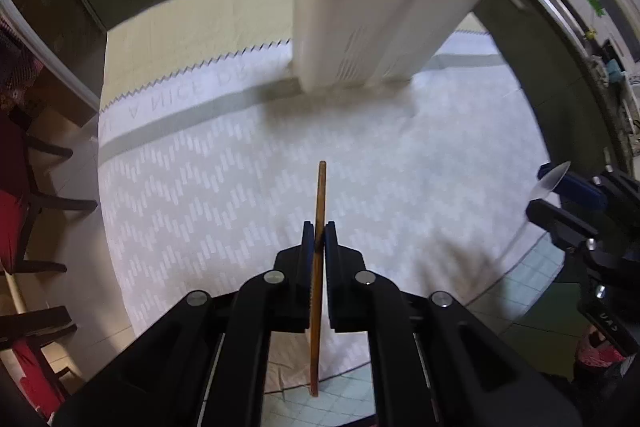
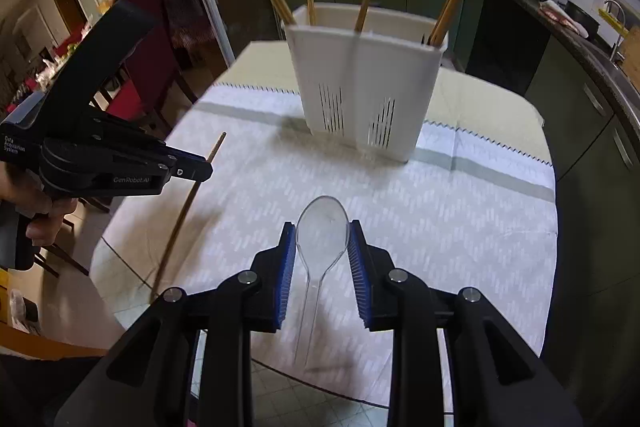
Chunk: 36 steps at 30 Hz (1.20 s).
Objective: Organize utensils
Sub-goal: 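Grasp the clear plastic spoon with the right gripper while the left gripper holds the chopstick, then lift the chopstick and the clear spoon and carry both over the white holder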
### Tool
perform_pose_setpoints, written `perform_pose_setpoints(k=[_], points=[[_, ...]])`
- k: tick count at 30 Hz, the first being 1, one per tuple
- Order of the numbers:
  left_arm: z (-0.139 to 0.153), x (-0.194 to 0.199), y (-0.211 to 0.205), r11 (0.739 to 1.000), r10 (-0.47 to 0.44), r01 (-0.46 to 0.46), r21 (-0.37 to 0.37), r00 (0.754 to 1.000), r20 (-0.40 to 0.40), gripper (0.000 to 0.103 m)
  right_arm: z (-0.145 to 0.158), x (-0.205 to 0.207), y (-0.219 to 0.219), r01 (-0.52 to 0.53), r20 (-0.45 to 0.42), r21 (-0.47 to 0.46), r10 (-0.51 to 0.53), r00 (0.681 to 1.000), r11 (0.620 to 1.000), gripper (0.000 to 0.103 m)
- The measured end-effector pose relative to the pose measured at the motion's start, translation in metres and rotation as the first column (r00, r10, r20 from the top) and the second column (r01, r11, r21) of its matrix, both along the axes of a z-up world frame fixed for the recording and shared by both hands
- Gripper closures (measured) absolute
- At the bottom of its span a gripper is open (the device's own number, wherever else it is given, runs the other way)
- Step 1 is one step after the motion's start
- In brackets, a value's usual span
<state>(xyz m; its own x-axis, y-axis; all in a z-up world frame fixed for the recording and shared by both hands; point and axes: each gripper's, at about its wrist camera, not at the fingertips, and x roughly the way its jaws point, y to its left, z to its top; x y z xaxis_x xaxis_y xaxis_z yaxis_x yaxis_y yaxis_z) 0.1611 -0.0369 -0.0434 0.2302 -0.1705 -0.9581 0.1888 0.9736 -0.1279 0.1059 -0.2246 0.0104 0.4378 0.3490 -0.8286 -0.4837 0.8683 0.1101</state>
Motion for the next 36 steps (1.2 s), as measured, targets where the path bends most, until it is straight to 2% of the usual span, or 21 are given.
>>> perform_pose_setpoints(k=[5, 24, 31, 36], points=[[0.029, -0.011, -0.005, 1.000, -0.021, 0.022, -0.017, 0.999, 0.050, 0.098, 0.019, -0.011, -0.011, 0.001, 0.038, 0.031, -0.002, 0.999, 1.000, 0.076], [0.085, -0.030, -0.018, 0.998, -0.042, 0.051, -0.047, 0.985, 0.169, 0.098, 0.049, -0.029, -0.023, -0.014, 0.111, 0.063, 0.007, 0.994, 0.998, 0.076], [0.115, -0.026, -0.024, 0.996, -0.048, 0.063, -0.059, 0.972, 0.230, 0.098, 0.071, -0.028, -0.025, -0.014, 0.144, 0.069, 0.004, 0.990, 0.998, 0.076], [0.151, -0.019, -0.031, 0.995, -0.051, 0.073, -0.066, 0.955, 0.292, 0.098, 0.092, -0.023, -0.030, -0.013, 0.160, 0.090, -0.002, 0.987, 0.996, 0.076]])
